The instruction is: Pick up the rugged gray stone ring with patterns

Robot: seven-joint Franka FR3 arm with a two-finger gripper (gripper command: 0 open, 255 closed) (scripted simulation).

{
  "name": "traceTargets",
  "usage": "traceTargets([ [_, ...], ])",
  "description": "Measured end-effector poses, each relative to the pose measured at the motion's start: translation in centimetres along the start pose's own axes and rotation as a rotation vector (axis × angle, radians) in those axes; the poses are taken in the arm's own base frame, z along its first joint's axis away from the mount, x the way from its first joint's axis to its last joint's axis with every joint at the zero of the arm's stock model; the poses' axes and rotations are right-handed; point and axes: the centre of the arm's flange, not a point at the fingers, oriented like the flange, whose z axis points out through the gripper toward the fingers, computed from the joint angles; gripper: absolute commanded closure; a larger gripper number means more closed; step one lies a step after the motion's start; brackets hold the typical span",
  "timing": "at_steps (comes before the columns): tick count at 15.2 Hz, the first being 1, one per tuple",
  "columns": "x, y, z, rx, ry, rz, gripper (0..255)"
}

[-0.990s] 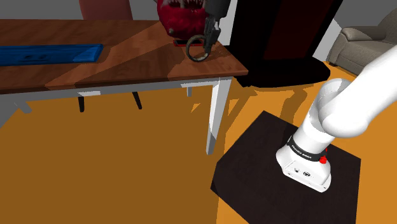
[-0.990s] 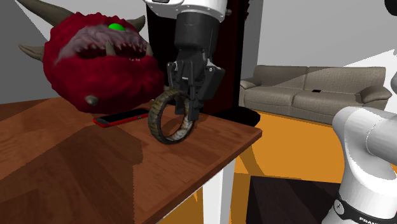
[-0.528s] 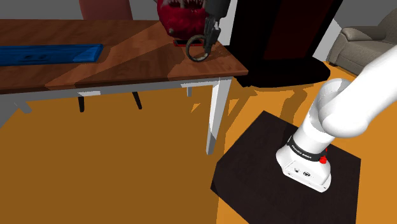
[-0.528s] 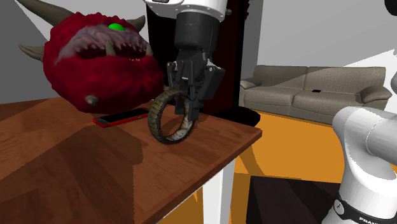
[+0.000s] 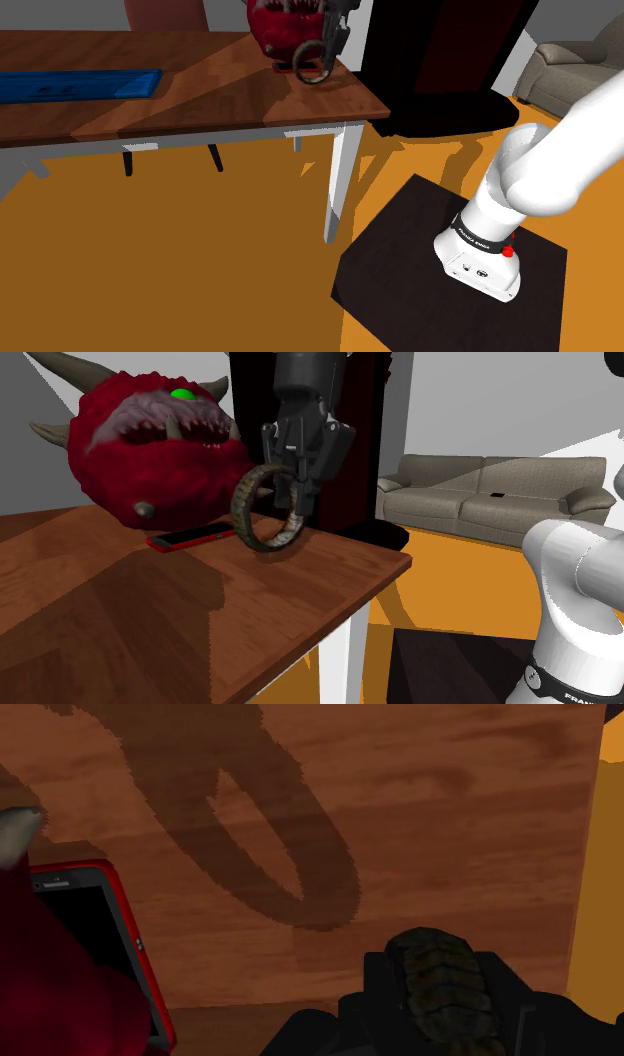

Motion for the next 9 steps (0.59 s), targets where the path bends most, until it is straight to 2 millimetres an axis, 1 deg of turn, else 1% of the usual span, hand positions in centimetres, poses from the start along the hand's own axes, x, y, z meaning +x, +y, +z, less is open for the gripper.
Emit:
traceTargets([
  [4,0.5,0.1,-2.0,0.0,0.0,0.0,255],
  [9,0.7,0.2,-4.5,0.0,0.0,0.0,255],
])
